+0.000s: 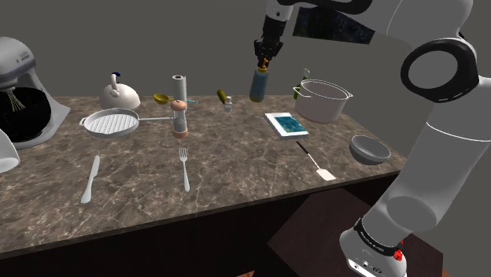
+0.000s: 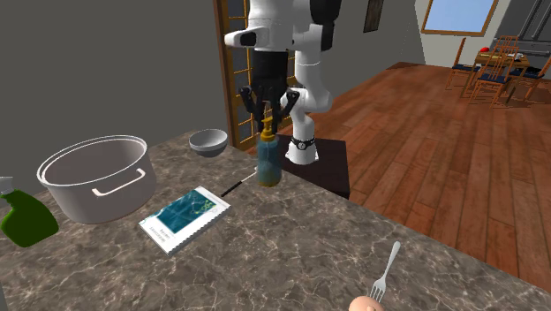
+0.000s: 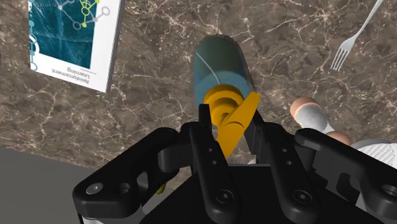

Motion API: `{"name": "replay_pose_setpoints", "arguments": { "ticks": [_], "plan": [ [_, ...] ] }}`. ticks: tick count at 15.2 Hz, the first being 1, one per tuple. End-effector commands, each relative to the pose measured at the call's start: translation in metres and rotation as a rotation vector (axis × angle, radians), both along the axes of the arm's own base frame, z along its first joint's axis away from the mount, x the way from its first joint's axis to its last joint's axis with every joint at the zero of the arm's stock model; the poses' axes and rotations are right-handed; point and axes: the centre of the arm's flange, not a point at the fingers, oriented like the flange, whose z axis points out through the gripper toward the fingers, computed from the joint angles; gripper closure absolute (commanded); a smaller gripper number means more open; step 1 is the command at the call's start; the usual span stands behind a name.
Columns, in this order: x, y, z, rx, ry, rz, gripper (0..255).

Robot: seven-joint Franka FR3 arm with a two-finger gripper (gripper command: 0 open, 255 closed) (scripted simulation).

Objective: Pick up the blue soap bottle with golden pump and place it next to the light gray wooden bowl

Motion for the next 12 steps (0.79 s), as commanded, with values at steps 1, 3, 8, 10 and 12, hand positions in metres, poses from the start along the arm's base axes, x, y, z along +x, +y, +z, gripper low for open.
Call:
{"name": "replay_pose_setpoints", "arguments": {
  "ticks": [1,3,8,10,12],
  "plan": [
    [-0.013,-0.022,-0.004,0.000,0.000,0.000,255],
    [-0.027,-0.045,-0.007,0.000,0.000,0.000,255],
    [-0.060,-0.101,-0.015,0.000,0.000,0.000,255],
    [-0.073,-0.124,-0.018,0.000,0.000,0.000,255],
    [-0.087,-0.146,-0.021,0.000,0.000,0.000,255]
  ]
}}
